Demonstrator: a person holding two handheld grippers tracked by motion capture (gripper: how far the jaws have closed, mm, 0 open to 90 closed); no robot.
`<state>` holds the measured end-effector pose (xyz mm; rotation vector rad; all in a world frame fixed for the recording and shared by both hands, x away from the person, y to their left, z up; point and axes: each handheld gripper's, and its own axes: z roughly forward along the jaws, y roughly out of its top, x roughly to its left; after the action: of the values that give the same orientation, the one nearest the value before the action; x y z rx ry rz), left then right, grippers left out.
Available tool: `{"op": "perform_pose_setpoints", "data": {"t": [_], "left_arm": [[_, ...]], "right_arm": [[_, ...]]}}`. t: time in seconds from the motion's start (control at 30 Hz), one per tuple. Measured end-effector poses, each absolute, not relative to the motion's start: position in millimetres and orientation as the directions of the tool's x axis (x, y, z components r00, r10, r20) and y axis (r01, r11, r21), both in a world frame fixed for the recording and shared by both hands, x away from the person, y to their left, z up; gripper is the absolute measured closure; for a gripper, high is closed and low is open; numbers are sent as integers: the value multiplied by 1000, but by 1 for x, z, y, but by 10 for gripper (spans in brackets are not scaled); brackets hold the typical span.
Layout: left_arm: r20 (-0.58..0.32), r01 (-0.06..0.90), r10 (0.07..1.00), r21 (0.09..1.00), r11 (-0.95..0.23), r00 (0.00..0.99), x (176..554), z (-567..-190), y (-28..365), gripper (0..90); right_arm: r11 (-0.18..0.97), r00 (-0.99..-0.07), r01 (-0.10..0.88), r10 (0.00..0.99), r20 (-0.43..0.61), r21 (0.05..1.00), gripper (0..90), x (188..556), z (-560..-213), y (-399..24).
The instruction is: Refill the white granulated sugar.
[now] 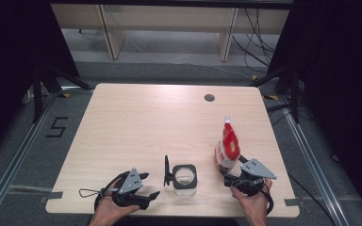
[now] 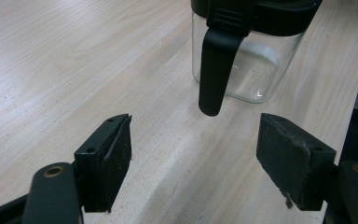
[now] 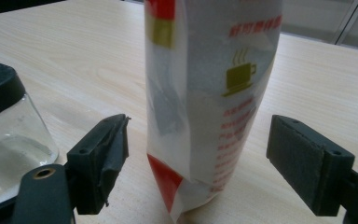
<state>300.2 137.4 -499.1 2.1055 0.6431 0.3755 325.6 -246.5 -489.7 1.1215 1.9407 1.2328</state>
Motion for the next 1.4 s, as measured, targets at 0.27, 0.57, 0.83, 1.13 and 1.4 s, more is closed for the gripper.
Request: {"op": "perform_pose_setpoints", "data": {"t": [0.27, 0.57, 0.83, 1.13, 1.4], "left_arm": [[24, 306, 566, 822, -480, 824, 299, -499, 135, 260], [16, 304, 560, 826, -474, 828, 298, -499, 133, 259], [23, 308, 566, 820, -483, 824, 299, -499, 135, 259], [29, 305, 563, 817, -490, 826, 300, -499, 135, 260], [12, 305, 560, 829, -469, 828, 299, -501, 133, 258]], "right_arm": [[225, -458, 338, 887, -49, 914, 204, 333, -492, -243], [199, -470, 349, 883, -13, 916, 314, 339, -493, -243], [209, -549, 388, 835, 43, 897, 332, 345, -488, -255], [301, -705, 305, 709, 1, 903, 346, 363, -489, -280], [217, -624, 353, 779, 56, 910, 215, 356, -488, -274]]}}
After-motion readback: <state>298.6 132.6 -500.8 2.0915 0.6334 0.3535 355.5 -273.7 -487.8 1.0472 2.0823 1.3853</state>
